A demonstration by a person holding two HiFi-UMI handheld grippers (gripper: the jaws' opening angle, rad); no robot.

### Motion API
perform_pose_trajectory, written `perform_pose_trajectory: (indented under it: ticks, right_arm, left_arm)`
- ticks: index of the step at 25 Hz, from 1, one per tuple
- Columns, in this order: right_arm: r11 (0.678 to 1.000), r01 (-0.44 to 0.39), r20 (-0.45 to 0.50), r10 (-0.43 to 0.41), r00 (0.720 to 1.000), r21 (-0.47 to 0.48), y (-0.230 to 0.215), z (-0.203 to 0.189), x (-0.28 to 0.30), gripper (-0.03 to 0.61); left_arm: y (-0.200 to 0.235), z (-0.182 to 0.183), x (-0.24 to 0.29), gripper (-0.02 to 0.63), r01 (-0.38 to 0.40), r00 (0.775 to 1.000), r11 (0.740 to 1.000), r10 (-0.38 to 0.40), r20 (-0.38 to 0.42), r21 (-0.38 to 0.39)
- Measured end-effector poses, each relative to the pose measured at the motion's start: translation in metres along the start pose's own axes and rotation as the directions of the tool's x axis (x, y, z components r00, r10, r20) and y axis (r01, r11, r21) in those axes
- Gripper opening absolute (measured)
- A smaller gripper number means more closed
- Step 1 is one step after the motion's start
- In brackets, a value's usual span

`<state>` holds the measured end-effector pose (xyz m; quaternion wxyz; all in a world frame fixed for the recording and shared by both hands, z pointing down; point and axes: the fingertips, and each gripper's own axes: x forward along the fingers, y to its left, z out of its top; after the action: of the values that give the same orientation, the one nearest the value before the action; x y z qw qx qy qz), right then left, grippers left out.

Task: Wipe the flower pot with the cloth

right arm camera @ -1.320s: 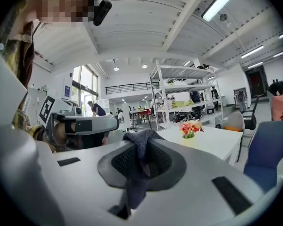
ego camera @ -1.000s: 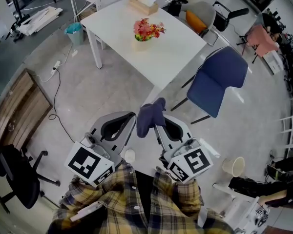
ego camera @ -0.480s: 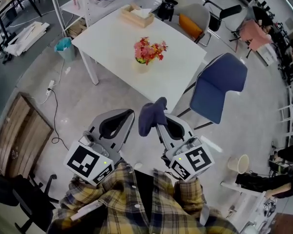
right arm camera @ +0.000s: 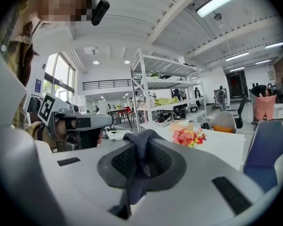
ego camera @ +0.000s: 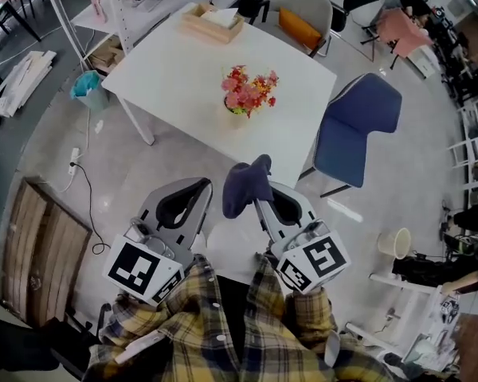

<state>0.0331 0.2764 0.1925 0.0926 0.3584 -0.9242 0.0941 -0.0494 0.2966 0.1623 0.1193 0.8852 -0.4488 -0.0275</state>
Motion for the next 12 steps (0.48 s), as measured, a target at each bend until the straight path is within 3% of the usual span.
perform_pose_trajectory:
  ticks: [12]
  right_arm:
    - [0.99, 0.134, -0.029, -0.133, 0.991, 0.048, -0.08, 0.002, 0.045, 0.012]
  left_arm:
    - [0.071, 0.009, 0.057, 0.009, 0.026, 1.0, 1.0, -0.026, -0.003, -0.01]
